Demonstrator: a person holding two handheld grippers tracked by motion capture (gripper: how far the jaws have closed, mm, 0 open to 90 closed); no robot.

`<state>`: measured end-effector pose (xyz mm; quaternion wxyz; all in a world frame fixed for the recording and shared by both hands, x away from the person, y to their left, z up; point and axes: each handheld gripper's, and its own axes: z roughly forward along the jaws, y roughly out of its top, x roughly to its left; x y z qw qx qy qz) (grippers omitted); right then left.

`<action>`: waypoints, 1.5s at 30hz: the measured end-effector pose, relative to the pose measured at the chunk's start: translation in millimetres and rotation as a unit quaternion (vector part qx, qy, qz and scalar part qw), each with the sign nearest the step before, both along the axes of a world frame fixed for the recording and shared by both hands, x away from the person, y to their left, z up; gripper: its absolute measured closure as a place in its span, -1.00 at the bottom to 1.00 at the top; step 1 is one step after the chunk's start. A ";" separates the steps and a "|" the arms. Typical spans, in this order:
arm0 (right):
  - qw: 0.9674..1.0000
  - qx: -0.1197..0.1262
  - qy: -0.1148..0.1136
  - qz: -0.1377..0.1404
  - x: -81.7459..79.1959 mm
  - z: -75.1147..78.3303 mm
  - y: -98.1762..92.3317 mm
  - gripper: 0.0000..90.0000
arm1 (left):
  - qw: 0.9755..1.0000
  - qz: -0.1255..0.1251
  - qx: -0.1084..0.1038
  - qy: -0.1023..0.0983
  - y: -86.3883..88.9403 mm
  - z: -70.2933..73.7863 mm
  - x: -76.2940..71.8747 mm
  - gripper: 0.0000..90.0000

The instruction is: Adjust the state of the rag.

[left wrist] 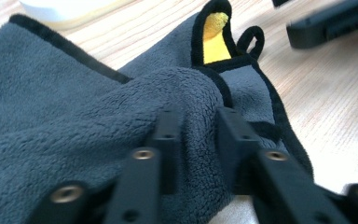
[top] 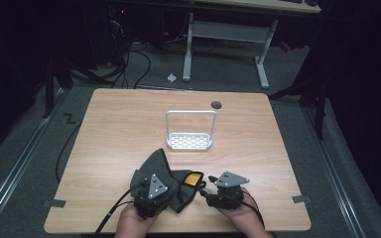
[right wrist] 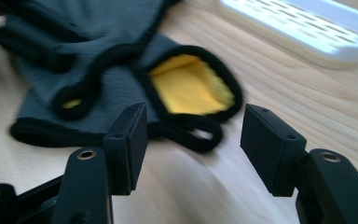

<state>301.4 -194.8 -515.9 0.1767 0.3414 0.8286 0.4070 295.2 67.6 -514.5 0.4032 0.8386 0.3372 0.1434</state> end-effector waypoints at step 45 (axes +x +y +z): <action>0.998 0.015 0.016 -0.059 -15.1 13.7 -55.1 0.41 | 0.982 0.142 -0.095 0.082 138.2 -3.6 7.3 0.66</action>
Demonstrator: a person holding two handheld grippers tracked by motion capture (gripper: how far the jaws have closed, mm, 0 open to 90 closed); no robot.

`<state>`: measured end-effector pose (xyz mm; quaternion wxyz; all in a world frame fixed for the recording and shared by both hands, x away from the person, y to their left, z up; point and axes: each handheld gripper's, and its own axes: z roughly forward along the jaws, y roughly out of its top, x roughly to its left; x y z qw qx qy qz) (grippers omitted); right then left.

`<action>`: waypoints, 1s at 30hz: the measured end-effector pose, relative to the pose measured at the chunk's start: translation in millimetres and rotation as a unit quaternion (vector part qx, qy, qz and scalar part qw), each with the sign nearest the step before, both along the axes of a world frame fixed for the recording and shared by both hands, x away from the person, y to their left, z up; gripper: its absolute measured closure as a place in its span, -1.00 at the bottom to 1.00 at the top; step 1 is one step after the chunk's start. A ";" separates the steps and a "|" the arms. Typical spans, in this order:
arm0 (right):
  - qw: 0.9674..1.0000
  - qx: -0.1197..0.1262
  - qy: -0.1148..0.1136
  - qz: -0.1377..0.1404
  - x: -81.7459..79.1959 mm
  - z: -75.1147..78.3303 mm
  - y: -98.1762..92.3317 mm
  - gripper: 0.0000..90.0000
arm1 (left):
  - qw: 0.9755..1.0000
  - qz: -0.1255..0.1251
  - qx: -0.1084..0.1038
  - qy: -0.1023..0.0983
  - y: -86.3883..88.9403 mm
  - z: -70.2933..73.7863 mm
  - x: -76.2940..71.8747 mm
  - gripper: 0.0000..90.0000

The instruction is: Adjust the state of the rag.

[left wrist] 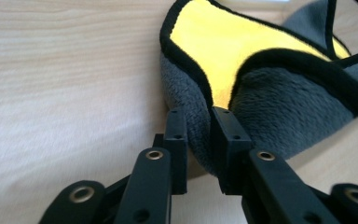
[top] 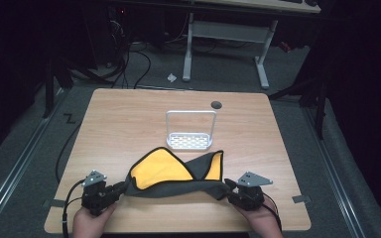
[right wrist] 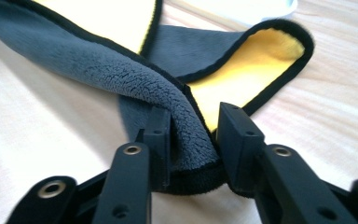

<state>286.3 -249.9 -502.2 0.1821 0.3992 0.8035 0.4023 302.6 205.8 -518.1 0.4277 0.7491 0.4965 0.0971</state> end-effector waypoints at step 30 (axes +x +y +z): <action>0.999 0.025 0.018 -0.018 12.7 -0.7 -4.3 0.76 | 0.994 -0.002 -0.009 -0.107 -25.3 36.6 -5.1 0.53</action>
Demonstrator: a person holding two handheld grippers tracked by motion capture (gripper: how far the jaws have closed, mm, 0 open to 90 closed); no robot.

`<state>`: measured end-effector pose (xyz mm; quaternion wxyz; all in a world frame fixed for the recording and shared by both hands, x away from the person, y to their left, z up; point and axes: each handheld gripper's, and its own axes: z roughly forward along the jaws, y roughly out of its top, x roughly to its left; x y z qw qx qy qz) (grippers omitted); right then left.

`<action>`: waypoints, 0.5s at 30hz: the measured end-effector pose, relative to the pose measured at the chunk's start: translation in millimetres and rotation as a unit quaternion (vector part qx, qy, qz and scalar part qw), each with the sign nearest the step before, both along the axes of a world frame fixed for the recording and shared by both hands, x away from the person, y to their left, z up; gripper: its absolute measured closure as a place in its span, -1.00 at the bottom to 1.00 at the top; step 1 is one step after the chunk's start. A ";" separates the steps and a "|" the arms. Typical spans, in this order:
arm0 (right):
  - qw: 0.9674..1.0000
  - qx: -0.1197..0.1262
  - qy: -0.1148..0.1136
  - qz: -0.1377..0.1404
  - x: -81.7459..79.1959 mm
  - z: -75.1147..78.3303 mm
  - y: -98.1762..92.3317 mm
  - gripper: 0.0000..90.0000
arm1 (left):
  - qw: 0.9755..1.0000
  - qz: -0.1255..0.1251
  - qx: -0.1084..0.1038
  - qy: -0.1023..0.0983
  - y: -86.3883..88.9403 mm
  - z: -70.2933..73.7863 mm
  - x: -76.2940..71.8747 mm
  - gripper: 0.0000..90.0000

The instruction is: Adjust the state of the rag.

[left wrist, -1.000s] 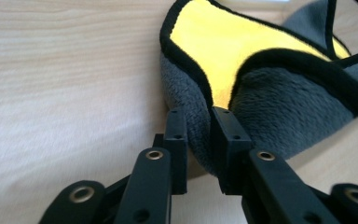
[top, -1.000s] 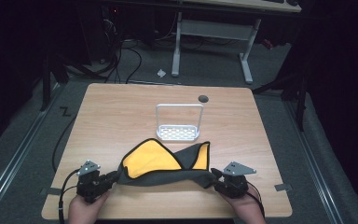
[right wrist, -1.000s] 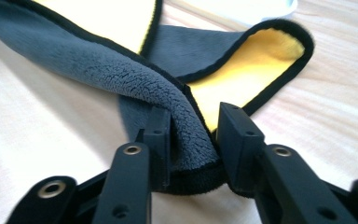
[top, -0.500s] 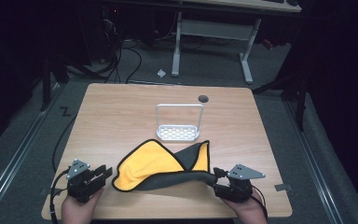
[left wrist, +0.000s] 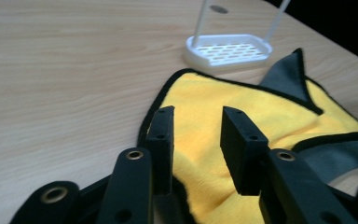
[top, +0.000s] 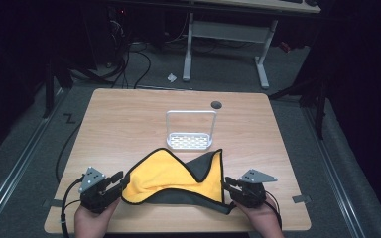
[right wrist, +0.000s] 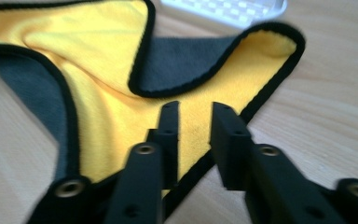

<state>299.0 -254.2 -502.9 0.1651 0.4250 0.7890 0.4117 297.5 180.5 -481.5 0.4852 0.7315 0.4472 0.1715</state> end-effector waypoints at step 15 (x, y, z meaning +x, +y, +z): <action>0.996 -0.084 0.030 0.008 18.5 -23.9 17.4 0.97 | 0.990 -0.040 0.071 0.116 -12.3 -47.8 13.3 0.74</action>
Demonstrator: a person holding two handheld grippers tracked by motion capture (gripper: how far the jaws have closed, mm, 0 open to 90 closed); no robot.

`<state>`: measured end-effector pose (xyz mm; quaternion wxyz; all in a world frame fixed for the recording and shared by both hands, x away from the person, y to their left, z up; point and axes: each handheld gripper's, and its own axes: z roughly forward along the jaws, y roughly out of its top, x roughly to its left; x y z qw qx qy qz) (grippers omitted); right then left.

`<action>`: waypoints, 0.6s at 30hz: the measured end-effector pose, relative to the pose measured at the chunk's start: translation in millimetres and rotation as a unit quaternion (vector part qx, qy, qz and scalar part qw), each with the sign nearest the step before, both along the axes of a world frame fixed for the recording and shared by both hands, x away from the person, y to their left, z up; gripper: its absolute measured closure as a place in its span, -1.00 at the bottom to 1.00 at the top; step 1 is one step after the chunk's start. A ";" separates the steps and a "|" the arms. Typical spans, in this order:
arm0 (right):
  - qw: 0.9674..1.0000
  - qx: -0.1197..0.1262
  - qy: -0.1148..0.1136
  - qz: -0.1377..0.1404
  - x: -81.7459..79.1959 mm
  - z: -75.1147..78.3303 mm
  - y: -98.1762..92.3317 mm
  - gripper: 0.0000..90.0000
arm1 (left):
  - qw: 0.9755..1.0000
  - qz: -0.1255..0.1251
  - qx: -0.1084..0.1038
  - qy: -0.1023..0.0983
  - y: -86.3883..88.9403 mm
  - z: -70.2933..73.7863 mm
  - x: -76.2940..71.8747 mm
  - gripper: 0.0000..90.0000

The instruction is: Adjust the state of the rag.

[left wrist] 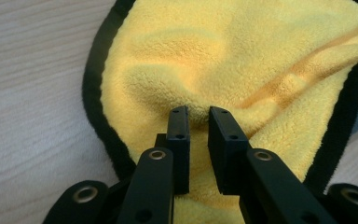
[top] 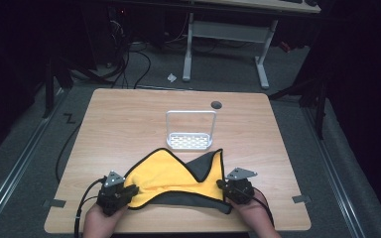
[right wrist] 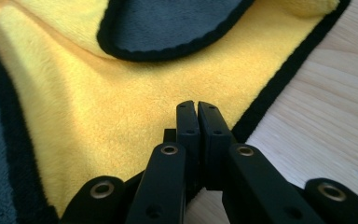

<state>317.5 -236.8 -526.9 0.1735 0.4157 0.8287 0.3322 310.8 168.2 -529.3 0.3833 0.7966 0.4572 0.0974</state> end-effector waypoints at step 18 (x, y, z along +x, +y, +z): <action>0.995 0.010 -0.012 -0.096 -0.6 9.7 -64.8 1.00 | 0.998 -0.032 -0.054 -0.012 2.1 28.5 -7.6 0.71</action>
